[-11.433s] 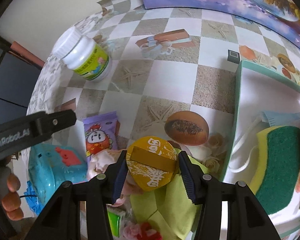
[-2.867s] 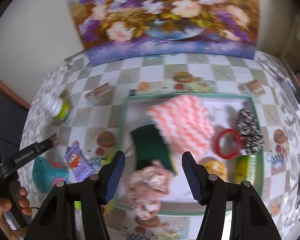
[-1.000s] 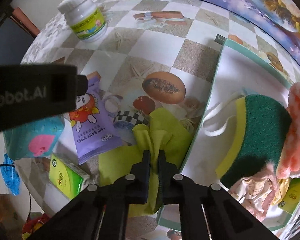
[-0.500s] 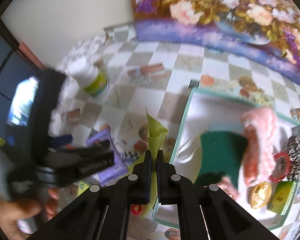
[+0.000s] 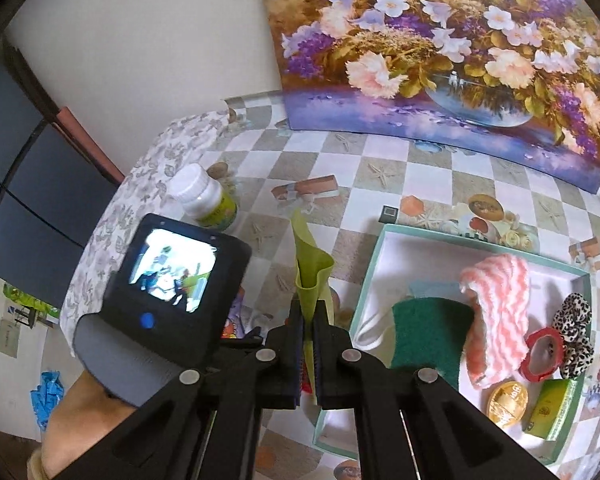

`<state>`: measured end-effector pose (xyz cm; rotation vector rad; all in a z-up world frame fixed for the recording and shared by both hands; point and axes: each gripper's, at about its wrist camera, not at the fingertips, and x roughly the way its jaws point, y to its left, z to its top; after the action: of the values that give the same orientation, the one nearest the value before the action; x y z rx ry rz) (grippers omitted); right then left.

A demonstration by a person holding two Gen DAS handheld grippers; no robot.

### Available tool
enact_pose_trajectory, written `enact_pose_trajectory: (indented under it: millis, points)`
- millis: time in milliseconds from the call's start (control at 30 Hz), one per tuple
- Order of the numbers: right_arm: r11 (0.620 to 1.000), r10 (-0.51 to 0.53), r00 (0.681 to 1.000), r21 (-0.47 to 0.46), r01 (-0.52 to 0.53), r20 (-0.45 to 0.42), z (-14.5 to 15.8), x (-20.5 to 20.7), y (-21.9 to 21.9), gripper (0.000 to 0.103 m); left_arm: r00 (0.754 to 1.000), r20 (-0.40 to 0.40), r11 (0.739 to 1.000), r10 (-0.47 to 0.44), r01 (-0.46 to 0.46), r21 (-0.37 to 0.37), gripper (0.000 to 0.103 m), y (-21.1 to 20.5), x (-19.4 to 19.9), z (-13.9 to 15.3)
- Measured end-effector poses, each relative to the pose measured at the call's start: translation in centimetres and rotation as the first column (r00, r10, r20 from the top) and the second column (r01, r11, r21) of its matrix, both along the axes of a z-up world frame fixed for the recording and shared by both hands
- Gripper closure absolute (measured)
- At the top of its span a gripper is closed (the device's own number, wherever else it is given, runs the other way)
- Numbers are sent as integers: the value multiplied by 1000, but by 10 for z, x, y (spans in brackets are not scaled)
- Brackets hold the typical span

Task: Organize soft objects
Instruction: 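Lower the left tool onto the purple baby-wipes packet and grasp it while the right tool holds the cloth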

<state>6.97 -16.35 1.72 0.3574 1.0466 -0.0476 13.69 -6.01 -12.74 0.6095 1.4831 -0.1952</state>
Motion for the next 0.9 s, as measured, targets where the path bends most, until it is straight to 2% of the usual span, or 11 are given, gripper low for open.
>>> enact_pose_trajectory:
  millis: [167,300,367,433,633,733,767,867,900]
  points:
    - [1000,-2,999,28,0,38,10,-2,-6,99,998,-52,999,-23,25,26,22,0,17,-3]
    - [999,-9,998,52,6,65,15,-3,-11,99,997,-63,990,-41,49,132,21,1,30,-6]
    - [998,-15,997,64,11,74,17,-3,-14,99,995,-96,988,-30,44,147,20,2,36,-10]
    - [997,-21,996,78,14,84,18,-5,-16,99,992,-126,985,-8,29,168,13,4,42,-14]
    - [994,-37,992,106,24,123,27,-11,-25,99,976,-211,984,52,-15,176,11,12,68,-25]
    - [991,-53,989,126,35,136,29,-14,-32,99,959,-273,993,74,-47,104,11,11,70,-33]
    - [990,-58,989,133,40,139,30,-14,-34,99,946,-313,996,82,-70,51,11,8,67,-35]
    - [990,-64,987,137,44,145,32,-16,-36,99,918,-386,992,88,-115,-49,11,0,62,-41]
    - [989,-65,987,138,44,148,32,-17,-37,99,922,-380,993,69,-101,-67,10,-7,61,-41]
